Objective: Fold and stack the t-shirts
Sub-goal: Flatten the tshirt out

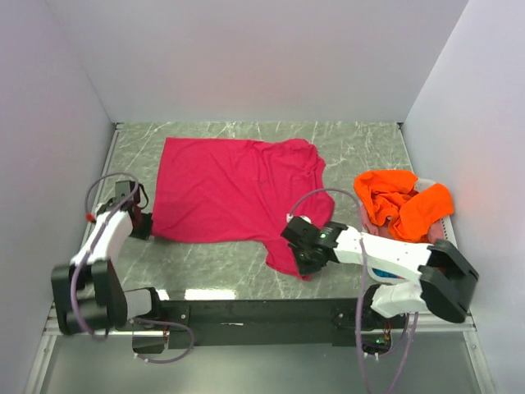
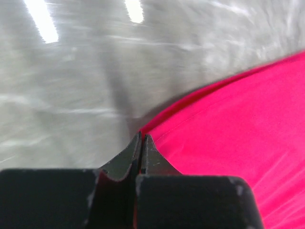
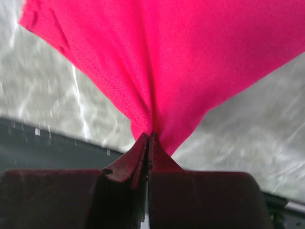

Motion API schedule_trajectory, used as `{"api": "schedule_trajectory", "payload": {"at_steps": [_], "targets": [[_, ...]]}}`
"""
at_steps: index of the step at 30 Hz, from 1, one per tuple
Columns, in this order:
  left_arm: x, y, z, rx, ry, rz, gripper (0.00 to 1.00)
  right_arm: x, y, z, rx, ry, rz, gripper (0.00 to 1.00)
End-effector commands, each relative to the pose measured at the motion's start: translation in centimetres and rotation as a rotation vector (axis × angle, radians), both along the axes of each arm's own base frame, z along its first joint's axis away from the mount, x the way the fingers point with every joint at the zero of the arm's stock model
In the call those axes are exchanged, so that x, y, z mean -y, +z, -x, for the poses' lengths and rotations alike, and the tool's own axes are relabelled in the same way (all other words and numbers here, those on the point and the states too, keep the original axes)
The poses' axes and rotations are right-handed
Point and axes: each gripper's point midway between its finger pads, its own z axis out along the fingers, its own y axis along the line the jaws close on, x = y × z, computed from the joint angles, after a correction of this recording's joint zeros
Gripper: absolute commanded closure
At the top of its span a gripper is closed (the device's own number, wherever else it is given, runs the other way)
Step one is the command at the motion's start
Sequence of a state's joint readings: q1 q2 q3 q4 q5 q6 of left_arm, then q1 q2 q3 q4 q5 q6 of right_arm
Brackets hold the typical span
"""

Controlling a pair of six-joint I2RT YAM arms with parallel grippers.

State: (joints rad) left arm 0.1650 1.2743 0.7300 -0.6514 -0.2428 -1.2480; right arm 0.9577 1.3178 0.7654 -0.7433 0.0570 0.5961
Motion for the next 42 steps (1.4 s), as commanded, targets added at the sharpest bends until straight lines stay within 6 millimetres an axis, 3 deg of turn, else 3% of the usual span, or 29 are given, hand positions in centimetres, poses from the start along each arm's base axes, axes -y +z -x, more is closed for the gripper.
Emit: {"api": "schedule_trajectory", "payload": {"at_steps": [1,5,8,11,16,23,26,28,29,32,33,34,35,36,38,39,41,42], "targets": [[-1.7,1.8,4.1,-0.019,0.161,-0.084,0.99,1.0,0.9,3.1,-0.097,-0.033,-0.051,1.0],[-2.3,3.2,7.6,-0.053,0.208,-0.131,0.99,1.4,2.1,4.8,-0.142,-0.064,-0.115,1.0],[-2.6,4.5,8.2,-0.033,0.207,-0.158,0.99,1.6,2.7,5.7,-0.162,-0.066,-0.141,1.0],[-2.8,5.3,8.1,-0.021,0.188,-0.177,0.99,1.8,2.9,4.8,-0.132,-0.069,-0.12,1.0],[-2.8,6.6,6.2,0.023,0.148,-0.176,0.99,1.1,5.0,0.8,-0.055,-0.124,-0.143,1.0],[-2.3,6.3,4.5,0.007,0.101,-0.144,0.99,2.8,8.0,-3.7,0.009,-0.194,-0.156,1.0],[-2.1,7.3,2.9,0.065,0.081,-0.131,0.99,3.4,9.7,-6.2,0.088,-0.226,-0.141,1.0],[-2.1,9.2,1.3,0.137,0.065,-0.133,0.99,3.6,11.7,-8.6,0.169,-0.262,-0.145,1.0],[-2.3,10.0,0.9,0.161,0.065,-0.139,0.99,4.4,12.8,-10.2,0.248,-0.3,-0.119,1.0],[-2.9,14.6,-1.5,0.295,0.064,-0.174,0.99,6.2,18.7,-14.8,0.497,-0.416,-0.116,1.0],[-2.9,16.0,-2.1,0.331,0.058,-0.184,0.99,6.5,21.9,-16.1,0.591,-0.453,-0.15,1.0],[-3.2,18.9,-3.0,0.403,0.064,-0.2,0.99,6.9,23.9,-16.9,0.657,-0.471,-0.166,1.0],[-3.2,20.5,-3.4,0.443,0.061,-0.207,0.99,6.9,26.4,-17.9,0.738,-0.486,-0.206,1.0],[-3.3,23.6,-4.2,0.525,0.059,-0.222,0.99,7.3,29.9,-18.2,0.828,-0.504,-0.253,1.0],[-3.1,26.8,-4.8,0.611,0.033,-0.231,0.99,7.6,33.9,-18.7,0.936,-0.475,-0.292,1.0],[-3.0,29.6,-4.9,0.685,0.039,-0.237,0.99,8.2,37.5,-18.5,1.011,-0.491,-0.321,1.0],[-2.7,32.6,-4.9,0.767,0.039,-0.233,0.99,8.9,40.8,-18.1,1.087,-0.473,-0.326,1.0],[-2.5,35.2,-4.6,0.837,0.03,-0.244,0.99,9.4,43.9,-17.6,1.146,-0.475,-0.354,1.0]]}}
